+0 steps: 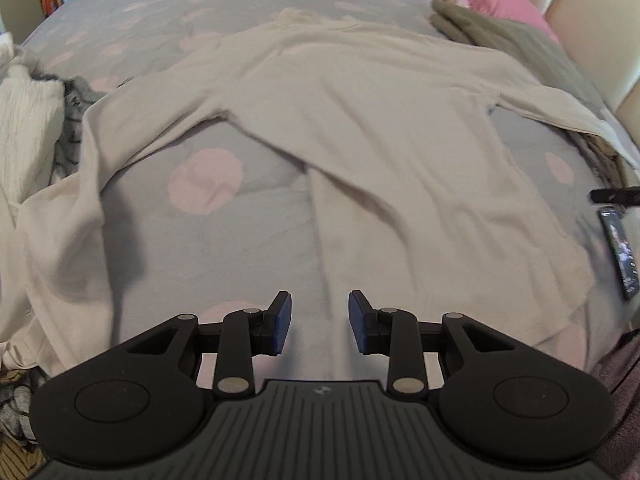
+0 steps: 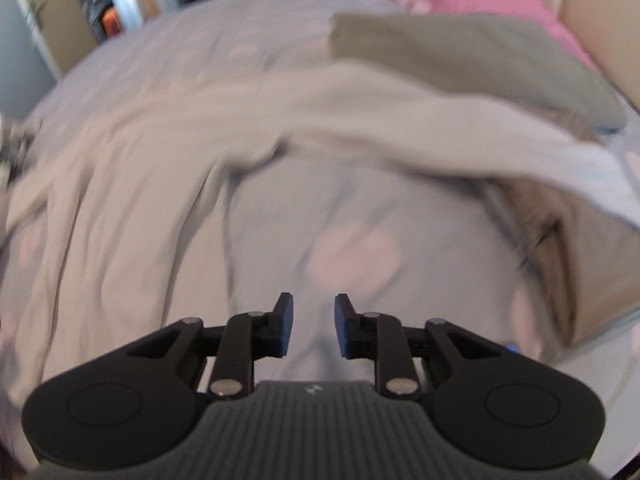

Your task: Fold clothes

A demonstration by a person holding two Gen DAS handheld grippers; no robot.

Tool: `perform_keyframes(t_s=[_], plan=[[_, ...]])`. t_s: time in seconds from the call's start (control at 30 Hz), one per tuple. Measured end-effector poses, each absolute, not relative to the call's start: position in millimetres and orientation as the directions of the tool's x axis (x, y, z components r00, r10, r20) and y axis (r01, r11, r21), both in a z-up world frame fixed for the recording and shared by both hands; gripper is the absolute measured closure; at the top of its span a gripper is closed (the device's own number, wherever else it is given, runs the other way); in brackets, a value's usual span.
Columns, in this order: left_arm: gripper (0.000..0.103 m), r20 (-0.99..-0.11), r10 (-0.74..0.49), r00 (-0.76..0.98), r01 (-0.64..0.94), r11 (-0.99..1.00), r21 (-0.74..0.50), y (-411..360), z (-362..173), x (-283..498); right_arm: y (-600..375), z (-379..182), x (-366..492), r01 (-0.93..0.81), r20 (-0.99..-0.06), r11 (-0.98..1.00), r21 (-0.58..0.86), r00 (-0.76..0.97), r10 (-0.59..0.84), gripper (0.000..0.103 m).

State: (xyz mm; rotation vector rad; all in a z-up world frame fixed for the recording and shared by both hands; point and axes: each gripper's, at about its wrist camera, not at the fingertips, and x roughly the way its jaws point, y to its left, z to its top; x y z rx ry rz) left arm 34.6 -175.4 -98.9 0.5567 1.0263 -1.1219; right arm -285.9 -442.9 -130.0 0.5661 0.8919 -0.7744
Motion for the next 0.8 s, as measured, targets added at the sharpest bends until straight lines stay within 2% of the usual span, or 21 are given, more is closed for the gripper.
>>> perform_keyframes(t_s=[0.17, 0.33, 0.4, 0.43, 0.5, 0.57, 0.77, 0.8], plan=[[0.074, -0.876, -0.481, 0.024, 0.943, 0.301, -0.140, -182, -97, 0, -419, -144, -281, 0.744, -0.870, 0.663, 0.086, 0.381, -0.314, 0.078], [0.073, -0.890, -0.457, 0.007, 0.961, 0.250, -0.121, -185, -110, -26, -402, -153, -278, 0.709, -0.883, 0.696, 0.114, 0.393, -0.256, 0.078], [0.071, -0.896, -0.444, 0.004, 0.966, 0.235, -0.112, -186, -116, -34, -393, -157, -276, 0.689, -0.888, 0.719, 0.095, 0.385, -0.252, 0.078], [0.066, -0.899, -0.438, 0.008, 0.970, 0.222, -0.100, -185, -118, -39, -389, -158, -274, 0.675, -0.891, 0.734, 0.080, 0.379, -0.252, 0.078], [0.063, -0.904, -0.427, 0.019, 0.978, 0.195, -0.071, -185, -122, -49, -383, -162, -271, 0.648, -0.895, 0.759, 0.056, 0.370, -0.250, 0.077], [0.063, -0.906, -0.419, 0.052, 0.986, 0.166, -0.020, -186, -126, -58, -379, -165, -269, 0.630, -0.900, 0.775, 0.050, 0.365, -0.239, 0.073], [0.063, -0.925, -0.360, 0.123, 0.980, 0.190, 0.056, -185, -147, -63, -376, -175, -265, 0.595, -0.917, 0.803, 0.039, 0.341, -0.208, 0.073], [0.068, -0.926, -0.355, 0.128, 0.980, 0.188, 0.063, -185, -149, -64, -375, -176, -264, 0.587, -0.917, 0.809, 0.030, 0.339, -0.212, 0.073]])
